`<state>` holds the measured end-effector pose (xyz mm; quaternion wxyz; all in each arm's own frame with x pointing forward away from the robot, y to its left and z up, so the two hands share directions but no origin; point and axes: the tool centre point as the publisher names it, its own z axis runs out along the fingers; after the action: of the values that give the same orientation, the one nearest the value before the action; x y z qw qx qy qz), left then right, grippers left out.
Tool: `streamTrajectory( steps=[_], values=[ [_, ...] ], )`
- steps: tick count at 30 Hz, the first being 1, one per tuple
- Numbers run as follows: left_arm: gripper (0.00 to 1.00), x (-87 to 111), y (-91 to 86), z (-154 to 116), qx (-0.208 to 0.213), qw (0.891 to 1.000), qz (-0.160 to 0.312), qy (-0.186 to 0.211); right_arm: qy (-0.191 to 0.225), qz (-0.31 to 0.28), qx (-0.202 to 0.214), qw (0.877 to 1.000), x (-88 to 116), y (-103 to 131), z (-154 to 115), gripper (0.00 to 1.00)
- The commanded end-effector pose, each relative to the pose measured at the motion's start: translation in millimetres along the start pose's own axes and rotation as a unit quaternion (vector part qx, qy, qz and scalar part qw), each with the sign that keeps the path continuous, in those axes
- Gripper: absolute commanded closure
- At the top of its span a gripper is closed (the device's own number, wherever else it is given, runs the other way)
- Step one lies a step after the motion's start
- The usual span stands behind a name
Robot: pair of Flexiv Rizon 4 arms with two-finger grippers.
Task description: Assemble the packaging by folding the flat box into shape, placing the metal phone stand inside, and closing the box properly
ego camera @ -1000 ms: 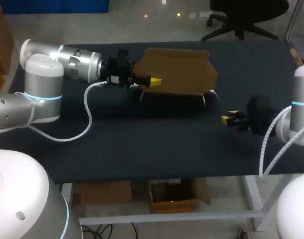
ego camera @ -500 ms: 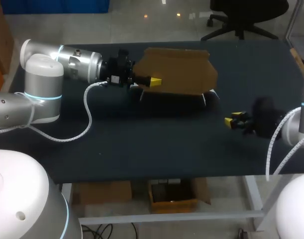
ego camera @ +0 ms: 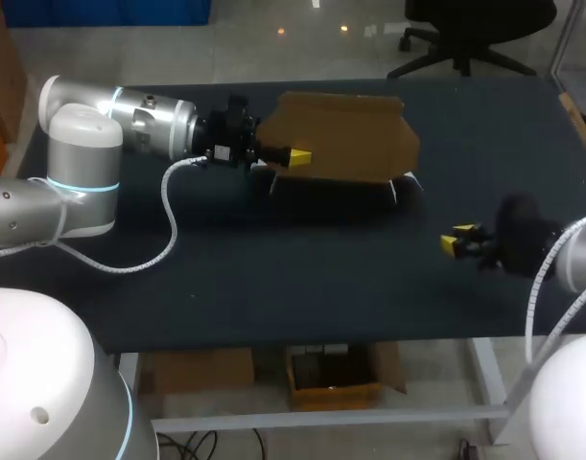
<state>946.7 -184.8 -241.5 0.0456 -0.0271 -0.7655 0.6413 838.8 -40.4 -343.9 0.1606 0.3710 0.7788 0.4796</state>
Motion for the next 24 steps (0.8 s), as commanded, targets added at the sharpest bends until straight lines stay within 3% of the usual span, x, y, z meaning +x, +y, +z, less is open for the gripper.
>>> streamTrajectory(
  steps=[1,8,11,12,14,15,24],
  values=[
    [1.00,-0.4,0.5,0,0.001,1.000,0.000,0.001,0.000,0.000,-0.005,1.000,3,-3,-9,0.75],
    [1.00,-0.4,0.5,0,0.001,1.000,0.000,0.001,-0.002,-0.001,-0.010,1.000,10,-8,-18,0.75],
    [1.00,-0.4,0.5,0,0.001,1.000,0.000,0.001,0.000,-0.002,-0.011,1.000,14,-10,-22,0.85],
    [1.00,-0.4,0.5,0,0.001,1.000,0.000,0.001,0.000,-0.002,-0.011,1.000,15,-10,-24,0.84],
    [1.00,-0.4,0.5,0,0.001,1.000,0.000,0.001,-0.002,-0.004,-0.007,1.000,17,-12,-26,0.52],
    [1.00,-0.4,0.5,0,0.001,1.000,0.000,0.001,-0.003,-0.003,-0.006,1.000,18,-13,-27,0.02],
    [1.00,-0.4,0.5,0,0.001,1.000,0.000,0.001,0.000,0.000,0.003,1.000,25,-22,-42,0.00]
  ],
)
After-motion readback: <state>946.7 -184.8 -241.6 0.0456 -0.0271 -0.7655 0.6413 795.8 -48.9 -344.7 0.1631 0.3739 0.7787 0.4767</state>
